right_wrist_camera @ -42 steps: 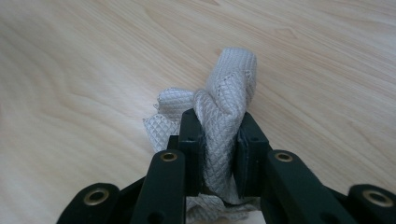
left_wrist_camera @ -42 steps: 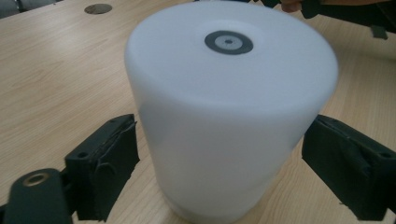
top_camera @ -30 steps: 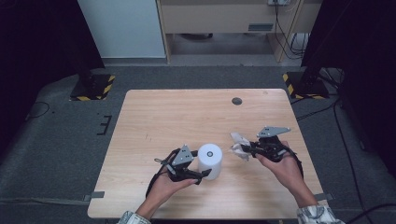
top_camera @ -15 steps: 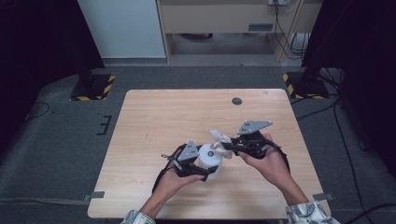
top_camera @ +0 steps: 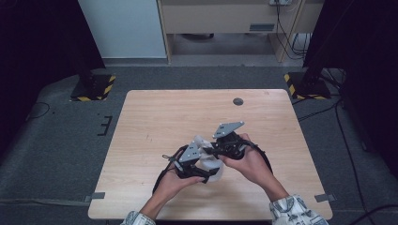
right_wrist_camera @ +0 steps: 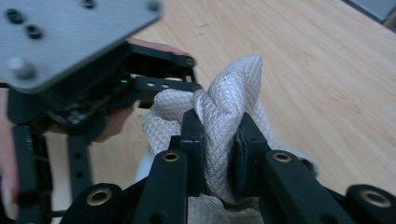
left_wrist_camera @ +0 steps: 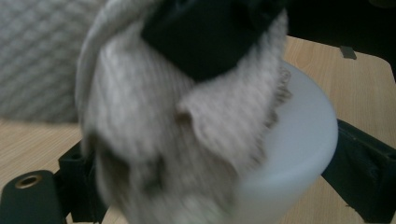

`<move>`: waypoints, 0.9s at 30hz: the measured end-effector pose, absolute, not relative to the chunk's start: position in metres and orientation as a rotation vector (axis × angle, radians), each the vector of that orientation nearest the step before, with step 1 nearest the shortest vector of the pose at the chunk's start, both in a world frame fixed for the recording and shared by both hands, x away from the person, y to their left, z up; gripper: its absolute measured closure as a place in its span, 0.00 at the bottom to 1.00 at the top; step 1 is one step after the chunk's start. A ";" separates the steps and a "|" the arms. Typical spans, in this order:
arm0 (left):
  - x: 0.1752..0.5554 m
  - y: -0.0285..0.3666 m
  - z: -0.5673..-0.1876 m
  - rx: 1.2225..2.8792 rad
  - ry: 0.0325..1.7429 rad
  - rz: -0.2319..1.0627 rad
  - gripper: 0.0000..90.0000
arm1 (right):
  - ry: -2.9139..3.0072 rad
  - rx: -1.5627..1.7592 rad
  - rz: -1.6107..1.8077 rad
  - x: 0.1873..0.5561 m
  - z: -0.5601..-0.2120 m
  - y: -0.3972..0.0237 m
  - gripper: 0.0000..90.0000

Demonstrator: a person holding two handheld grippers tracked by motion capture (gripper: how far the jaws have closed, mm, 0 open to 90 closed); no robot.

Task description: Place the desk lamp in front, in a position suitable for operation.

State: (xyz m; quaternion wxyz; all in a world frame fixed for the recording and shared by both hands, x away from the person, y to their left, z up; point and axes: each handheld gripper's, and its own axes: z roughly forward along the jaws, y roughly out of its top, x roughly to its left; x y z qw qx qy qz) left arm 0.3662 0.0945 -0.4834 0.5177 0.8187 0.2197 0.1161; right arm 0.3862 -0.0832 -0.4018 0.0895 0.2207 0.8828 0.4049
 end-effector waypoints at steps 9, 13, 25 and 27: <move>0.366 0.094 -0.484 1.963 0.527 0.272 0.08 | 2.681 0.592 1.201 0.364 -0.399 -0.092 0.86; 0.365 0.093 -0.484 1.962 0.520 0.262 0.08 | 2.687 0.589 1.186 0.358 -0.398 -0.104 0.86; 0.364 0.093 -0.483 1.974 0.510 0.256 0.09 | 2.645 0.716 1.127 0.379 -0.400 -0.133 0.86; 0.363 0.093 -0.483 1.976 0.509 0.255 0.09 | 2.644 0.721 1.114 0.385 -0.400 -0.130 0.86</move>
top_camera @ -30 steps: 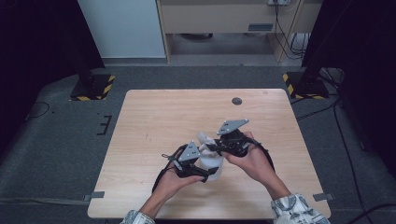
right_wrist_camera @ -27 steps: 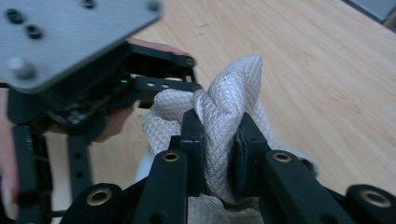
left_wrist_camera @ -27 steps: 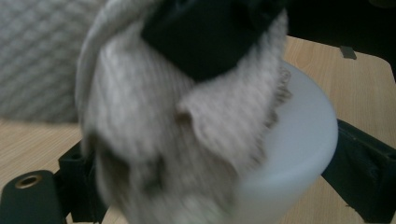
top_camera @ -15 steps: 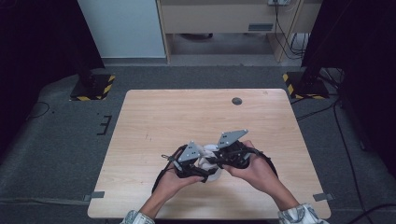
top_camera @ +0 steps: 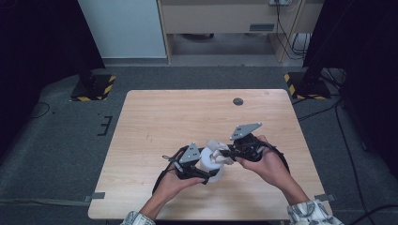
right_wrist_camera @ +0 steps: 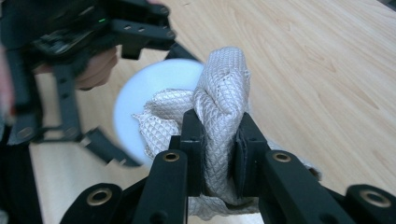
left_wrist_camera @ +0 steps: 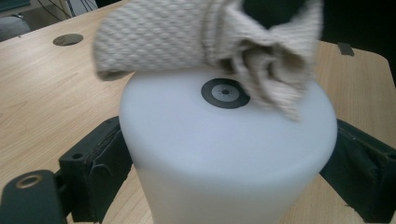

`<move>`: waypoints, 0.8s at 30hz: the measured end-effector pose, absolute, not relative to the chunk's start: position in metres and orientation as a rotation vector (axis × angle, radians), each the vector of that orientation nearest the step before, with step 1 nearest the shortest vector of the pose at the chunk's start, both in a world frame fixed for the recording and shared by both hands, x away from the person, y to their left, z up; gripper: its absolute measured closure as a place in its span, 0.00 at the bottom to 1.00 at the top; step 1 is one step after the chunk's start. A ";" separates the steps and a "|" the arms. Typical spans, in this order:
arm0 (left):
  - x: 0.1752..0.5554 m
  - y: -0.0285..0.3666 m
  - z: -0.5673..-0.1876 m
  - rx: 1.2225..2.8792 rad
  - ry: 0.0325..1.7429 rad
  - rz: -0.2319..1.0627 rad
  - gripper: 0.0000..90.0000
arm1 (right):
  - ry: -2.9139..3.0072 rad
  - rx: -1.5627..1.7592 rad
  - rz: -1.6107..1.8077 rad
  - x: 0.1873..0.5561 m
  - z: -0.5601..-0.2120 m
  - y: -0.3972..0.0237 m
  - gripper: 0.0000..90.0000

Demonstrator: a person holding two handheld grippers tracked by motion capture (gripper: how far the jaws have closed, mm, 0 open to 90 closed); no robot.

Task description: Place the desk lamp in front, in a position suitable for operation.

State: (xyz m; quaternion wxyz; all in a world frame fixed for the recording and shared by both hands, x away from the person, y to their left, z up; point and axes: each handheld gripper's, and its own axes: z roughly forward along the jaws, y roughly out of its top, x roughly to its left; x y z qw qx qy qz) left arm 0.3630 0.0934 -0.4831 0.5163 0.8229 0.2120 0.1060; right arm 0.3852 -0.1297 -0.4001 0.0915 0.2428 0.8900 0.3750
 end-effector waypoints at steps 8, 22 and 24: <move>0.362 0.097 -0.481 1.992 0.524 0.328 0.09 | 2.670 0.652 1.072 0.389 -0.397 -0.099 0.86; 0.360 0.093 -0.484 1.979 0.503 0.260 0.09 | 2.720 0.524 1.129 0.356 -0.398 -0.106 0.86; 0.359 0.093 -0.483 1.979 0.504 0.261 0.09 | 2.707 0.562 1.136 0.358 -0.398 -0.116 0.86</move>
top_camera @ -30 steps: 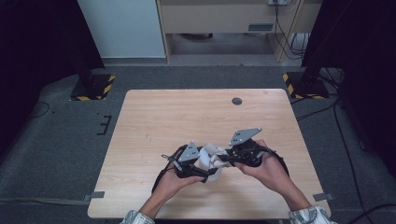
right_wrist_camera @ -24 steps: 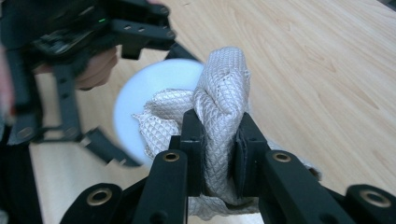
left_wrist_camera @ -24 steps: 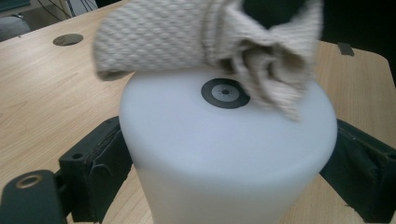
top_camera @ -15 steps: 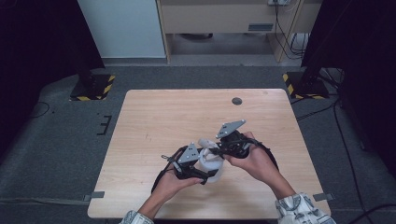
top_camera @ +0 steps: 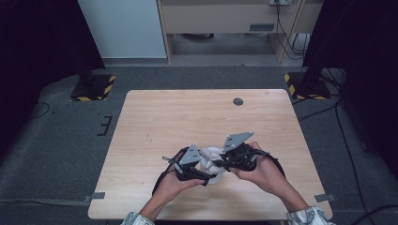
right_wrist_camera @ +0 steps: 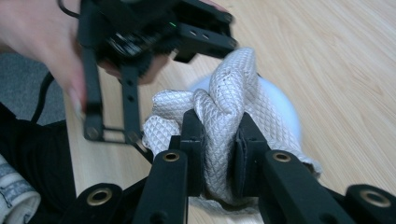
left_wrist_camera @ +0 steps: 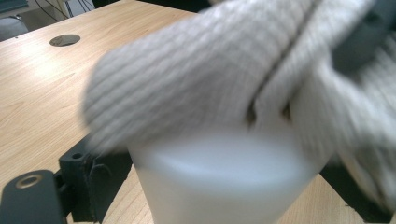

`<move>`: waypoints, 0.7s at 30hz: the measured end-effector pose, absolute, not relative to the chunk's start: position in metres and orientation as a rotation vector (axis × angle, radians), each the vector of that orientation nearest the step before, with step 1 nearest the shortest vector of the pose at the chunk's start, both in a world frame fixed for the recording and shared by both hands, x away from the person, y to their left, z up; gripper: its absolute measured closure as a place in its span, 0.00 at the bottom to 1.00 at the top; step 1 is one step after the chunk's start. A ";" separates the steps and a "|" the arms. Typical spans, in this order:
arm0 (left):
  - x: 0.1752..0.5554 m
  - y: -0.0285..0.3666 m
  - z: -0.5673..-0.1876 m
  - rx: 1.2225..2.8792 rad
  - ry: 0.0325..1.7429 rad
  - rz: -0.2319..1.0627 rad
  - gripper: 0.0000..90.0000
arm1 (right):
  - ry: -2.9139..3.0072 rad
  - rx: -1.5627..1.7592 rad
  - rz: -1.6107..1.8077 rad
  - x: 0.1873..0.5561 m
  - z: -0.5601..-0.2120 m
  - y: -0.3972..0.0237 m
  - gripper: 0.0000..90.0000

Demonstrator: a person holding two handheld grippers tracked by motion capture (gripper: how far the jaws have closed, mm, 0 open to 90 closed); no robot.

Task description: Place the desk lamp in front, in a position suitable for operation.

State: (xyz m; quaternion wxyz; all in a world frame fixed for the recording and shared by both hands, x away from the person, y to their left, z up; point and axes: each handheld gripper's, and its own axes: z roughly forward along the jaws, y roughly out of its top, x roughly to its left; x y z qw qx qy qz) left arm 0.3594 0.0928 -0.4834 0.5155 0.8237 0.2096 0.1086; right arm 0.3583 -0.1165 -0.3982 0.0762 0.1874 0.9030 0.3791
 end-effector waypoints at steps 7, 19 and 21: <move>0.359 0.092 -0.483 1.981 0.505 0.269 0.09 | 2.652 0.694 1.171 0.382 -0.405 -0.141 0.86; 0.359 0.092 -0.483 1.981 0.503 0.270 0.09 | 2.634 0.804 1.213 0.400 -0.425 -0.153 0.87; 0.359 0.092 -0.483 1.981 0.502 0.270 0.09 | 2.651 0.832 1.199 0.404 -0.436 -0.154 0.87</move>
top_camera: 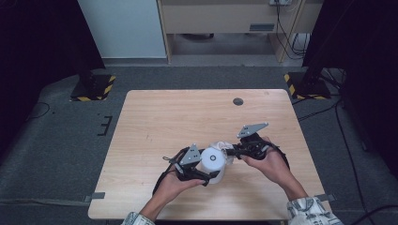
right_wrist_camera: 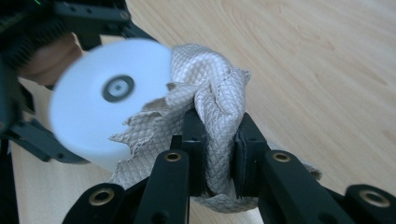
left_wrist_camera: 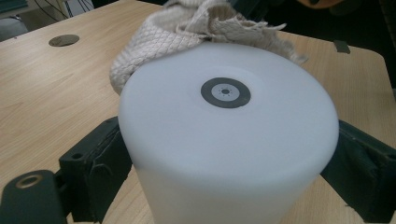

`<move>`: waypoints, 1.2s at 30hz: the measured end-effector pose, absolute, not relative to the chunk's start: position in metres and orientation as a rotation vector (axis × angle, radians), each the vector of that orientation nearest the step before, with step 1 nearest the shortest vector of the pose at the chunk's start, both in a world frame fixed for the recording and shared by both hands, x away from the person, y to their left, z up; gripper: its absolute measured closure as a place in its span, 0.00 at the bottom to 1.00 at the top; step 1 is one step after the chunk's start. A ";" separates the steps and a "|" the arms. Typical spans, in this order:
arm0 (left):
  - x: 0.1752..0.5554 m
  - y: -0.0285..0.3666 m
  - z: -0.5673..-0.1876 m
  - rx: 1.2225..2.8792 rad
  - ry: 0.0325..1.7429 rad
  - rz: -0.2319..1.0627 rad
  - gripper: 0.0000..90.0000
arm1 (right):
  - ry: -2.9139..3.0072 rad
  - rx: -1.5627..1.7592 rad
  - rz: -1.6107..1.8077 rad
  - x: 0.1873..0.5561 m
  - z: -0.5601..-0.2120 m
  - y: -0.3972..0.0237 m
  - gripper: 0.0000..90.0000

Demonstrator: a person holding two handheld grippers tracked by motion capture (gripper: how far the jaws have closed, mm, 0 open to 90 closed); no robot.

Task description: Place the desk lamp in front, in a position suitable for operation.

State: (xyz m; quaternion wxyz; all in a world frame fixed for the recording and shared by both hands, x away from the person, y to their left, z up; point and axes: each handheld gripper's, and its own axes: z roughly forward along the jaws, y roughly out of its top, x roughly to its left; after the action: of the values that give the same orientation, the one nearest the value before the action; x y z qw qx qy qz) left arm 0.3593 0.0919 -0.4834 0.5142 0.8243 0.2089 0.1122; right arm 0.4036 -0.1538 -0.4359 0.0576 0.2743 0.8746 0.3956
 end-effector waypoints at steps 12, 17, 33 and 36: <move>0.360 0.092 -0.484 1.981 0.500 0.271 0.09 | 2.700 0.894 1.153 0.407 -0.477 -0.149 0.87; 0.359 0.091 -0.484 1.981 0.501 0.273 0.09 | 2.709 0.893 1.145 0.404 -0.483 -0.152 0.87; 0.360 0.091 -0.484 1.986 0.502 0.273 0.09 | 2.637 0.805 1.240 0.369 -0.445 -0.163 0.87; 0.360 0.091 -0.484 1.988 0.501 0.273 0.09 | 2.619 0.799 1.240 0.374 -0.437 -0.161 0.87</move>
State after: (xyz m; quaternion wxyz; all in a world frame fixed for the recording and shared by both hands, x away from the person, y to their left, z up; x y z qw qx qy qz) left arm 0.3598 0.0914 -0.4837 0.5115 0.8260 0.2081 0.1136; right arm 0.3735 -0.1614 -0.4375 0.0680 0.2652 0.8693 0.4115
